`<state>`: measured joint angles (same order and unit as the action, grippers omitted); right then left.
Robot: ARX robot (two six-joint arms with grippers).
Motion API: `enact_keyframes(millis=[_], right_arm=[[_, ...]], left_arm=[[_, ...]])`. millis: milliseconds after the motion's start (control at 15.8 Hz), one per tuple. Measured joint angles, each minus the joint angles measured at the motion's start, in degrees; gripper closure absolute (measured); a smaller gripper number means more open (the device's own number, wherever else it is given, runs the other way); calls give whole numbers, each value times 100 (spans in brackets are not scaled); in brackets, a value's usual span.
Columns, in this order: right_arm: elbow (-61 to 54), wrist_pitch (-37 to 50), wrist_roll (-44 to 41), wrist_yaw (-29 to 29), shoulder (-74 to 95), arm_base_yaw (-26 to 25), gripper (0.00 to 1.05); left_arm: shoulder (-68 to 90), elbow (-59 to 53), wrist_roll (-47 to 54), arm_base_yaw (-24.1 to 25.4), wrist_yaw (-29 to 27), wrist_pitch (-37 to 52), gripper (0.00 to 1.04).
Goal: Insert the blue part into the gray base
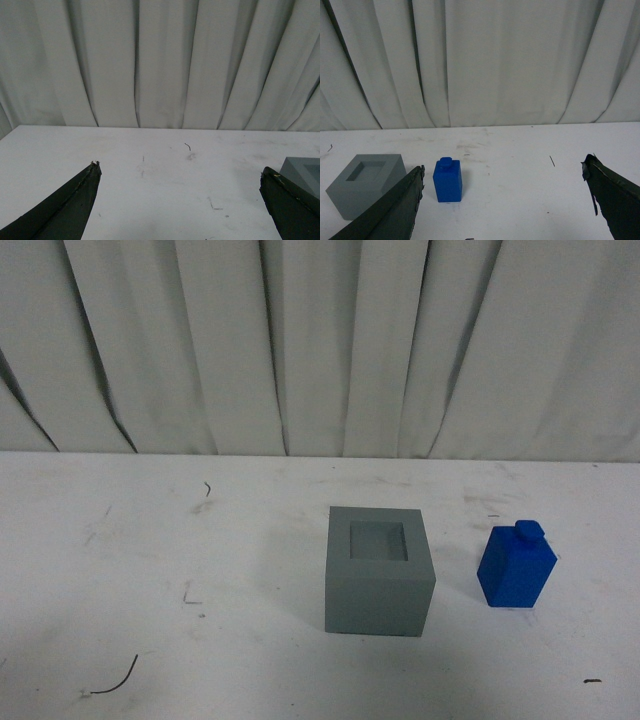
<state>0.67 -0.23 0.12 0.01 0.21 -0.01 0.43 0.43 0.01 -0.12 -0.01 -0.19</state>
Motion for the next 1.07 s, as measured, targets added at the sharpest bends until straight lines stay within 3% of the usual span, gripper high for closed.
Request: enact_keyframes(millis=[1074], right_arm=[[0, 0, 0, 0, 0, 0, 6]], left_arm=[[0, 0, 0, 0, 0, 0, 7]])
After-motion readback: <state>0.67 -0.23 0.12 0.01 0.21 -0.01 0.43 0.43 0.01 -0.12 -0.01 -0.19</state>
